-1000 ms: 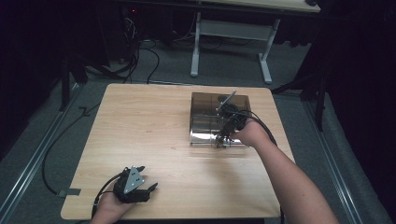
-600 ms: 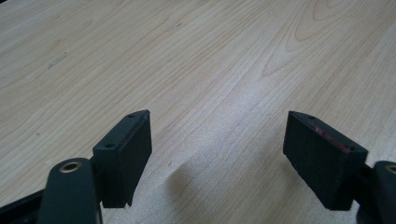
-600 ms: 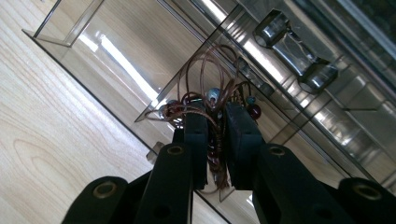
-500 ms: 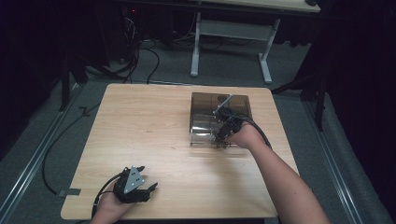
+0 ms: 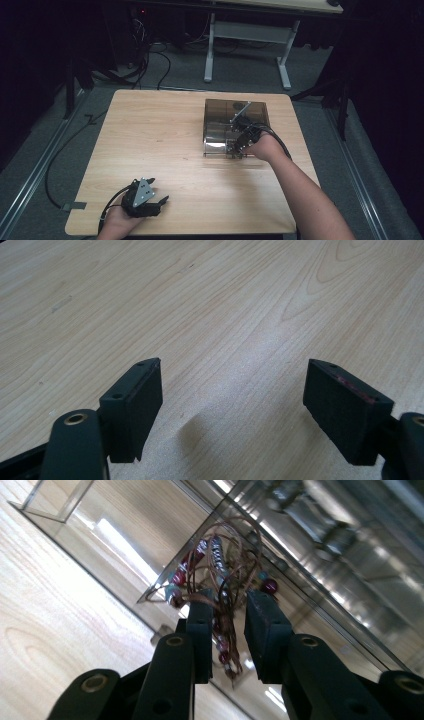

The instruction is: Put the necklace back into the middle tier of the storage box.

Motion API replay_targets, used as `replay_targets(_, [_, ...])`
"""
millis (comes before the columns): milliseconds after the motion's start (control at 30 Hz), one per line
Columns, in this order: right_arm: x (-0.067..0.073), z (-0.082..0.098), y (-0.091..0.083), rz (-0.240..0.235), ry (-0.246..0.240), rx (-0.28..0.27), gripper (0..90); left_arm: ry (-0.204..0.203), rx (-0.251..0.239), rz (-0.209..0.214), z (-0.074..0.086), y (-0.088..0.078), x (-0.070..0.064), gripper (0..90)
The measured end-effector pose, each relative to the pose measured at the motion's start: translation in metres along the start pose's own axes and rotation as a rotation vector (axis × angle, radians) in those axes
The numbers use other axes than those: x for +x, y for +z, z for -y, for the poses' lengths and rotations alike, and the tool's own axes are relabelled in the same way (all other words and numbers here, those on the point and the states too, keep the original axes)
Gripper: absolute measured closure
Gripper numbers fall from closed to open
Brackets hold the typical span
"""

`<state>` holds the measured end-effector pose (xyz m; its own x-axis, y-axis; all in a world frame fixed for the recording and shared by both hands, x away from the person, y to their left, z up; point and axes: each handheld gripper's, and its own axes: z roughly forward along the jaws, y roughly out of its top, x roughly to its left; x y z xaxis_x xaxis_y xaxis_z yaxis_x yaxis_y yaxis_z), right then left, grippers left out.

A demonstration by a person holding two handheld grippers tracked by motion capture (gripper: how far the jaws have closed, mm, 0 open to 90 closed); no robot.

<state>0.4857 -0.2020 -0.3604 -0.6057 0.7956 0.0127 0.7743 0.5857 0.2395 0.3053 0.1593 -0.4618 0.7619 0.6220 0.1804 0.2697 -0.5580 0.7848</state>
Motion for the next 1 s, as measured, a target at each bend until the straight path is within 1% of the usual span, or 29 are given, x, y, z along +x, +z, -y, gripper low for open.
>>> replay_targets(33, [0.000,0.000,0.000,0.000,0.000,0.000,73.5,0.000,0.000,0.000,0.000,0.000,0.000,24.2])
replay_targets(67, [0.000,0.001,-0.004,0.001,0.006,0.001,73.6,0.002,0.000,-0.001,0.000,0.000,0.000,24.2])
replay_targets(100, [0.000,0.001,-0.012,0.010,0.000,-0.011,73.7,0.002,0.000,-0.002,0.000,0.000,0.000,24.2])
replay_targets(167, [0.000,0.001,-0.015,0.012,-0.003,-0.018,74.0,0.002,0.001,-0.002,0.000,0.000,0.000,24.2])
replay_targets(200, [0.002,0.000,-0.020,0.013,-0.001,-0.026,74.9,0.004,0.003,-0.002,0.000,0.000,0.000,24.2])
replay_targets(300, [0.005,-0.001,-0.023,0.011,-0.005,-0.034,77.1,0.005,0.004,-0.004,0.000,0.000,0.000,24.2])
replay_targets(333, [0.005,-0.003,-0.023,0.010,-0.020,-0.039,78.3,0.005,0.004,-0.005,0.000,0.000,0.000,24.2])
replay_targets(367, [0.007,-0.004,-0.022,0.011,-0.011,-0.032,81.4,0.005,0.004,-0.005,0.000,0.000,0.000,24.2])
replay_targets(400, [0.007,-0.004,-0.020,0.009,-0.018,-0.034,84.7,0.005,0.004,-0.005,0.000,0.000,0.000,24.3])
replay_targets(433, [0.007,-0.005,-0.018,0.011,-0.027,-0.027,85.6,0.002,0.001,-0.005,0.000,0.000,0.000,24.2])
replay_targets(500, [0.005,-0.005,-0.010,0.027,-0.024,-0.011,85.9,0.003,0.001,-0.005,0.000,0.000,0.000,24.2])
replay_targets(533, [0.000,-0.003,-0.002,0.035,-0.005,-0.005,86.0,0.002,0.000,-0.005,0.000,0.000,0.000,24.2])
replay_targets(567, [-0.001,-0.002,0.002,0.042,0.017,0.004,86.0,-0.001,-0.001,-0.005,0.000,0.000,-0.001,24.2])
replay_targets(600, [-0.004,-0.001,0.007,0.047,0.009,0.010,86.0,-0.001,-0.001,-0.006,0.000,0.000,-0.001,24.2])
replay_targets(633, [-0.004,-0.001,0.007,0.047,0.009,0.010,86.0,-0.001,-0.001,-0.006,0.000,0.000,-0.001,24.2])
replay_targets(667, [-0.006,0.002,0.015,0.053,0.029,0.020,85.9,-0.001,-0.001,-0.006,0.000,0.000,-0.001,24.2])
replay_targets(700, [-0.006,0.002,0.015,0.053,0.029,0.020,85.9,-0.001,-0.001,-0.006,0.000,0.000,-0.001,24.2])
replay_targets(733, [-0.008,0.003,0.018,0.048,0.010,0.017,85.9,0.000,0.000,-0.006,0.000,0.000,-0.001,24.3])
replay_targets(767, [-0.008,0.005,0.022,0.048,0.014,0.017,85.7,0.007,0.007,-0.007,0.000,0.000,-0.001,24.3])
replay_targets(867, [-0.007,0.004,0.022,0.050,0.012,0.013,81.9,0.007,0.007,-0.009,0.000,0.000,-0.001,24.3])
replay_targets(900, [-0.007,0.004,0.022,0.050,0.012,0.013,81.9,0.007,0.007,-0.010,0.000,0.000,-0.001,24.3])
replay_targets(933, [-0.007,0.004,0.017,0.049,0.010,0.002,80.1,0.007,0.008,-0.010,0.000,0.000,-0.001,24.3])
replay_targets(967, [-0.007,0.004,0.017,0.049,0.010,0.002,80.1,0.007,0.008,-0.010,0.000,0.000,-0.001,24.3])
replay_targets(1000, [-0.006,0.003,0.010,0.046,0.014,-0.009,78.3,0.009,0.010,-0.010,0.000,0.000,-0.001,24.3])
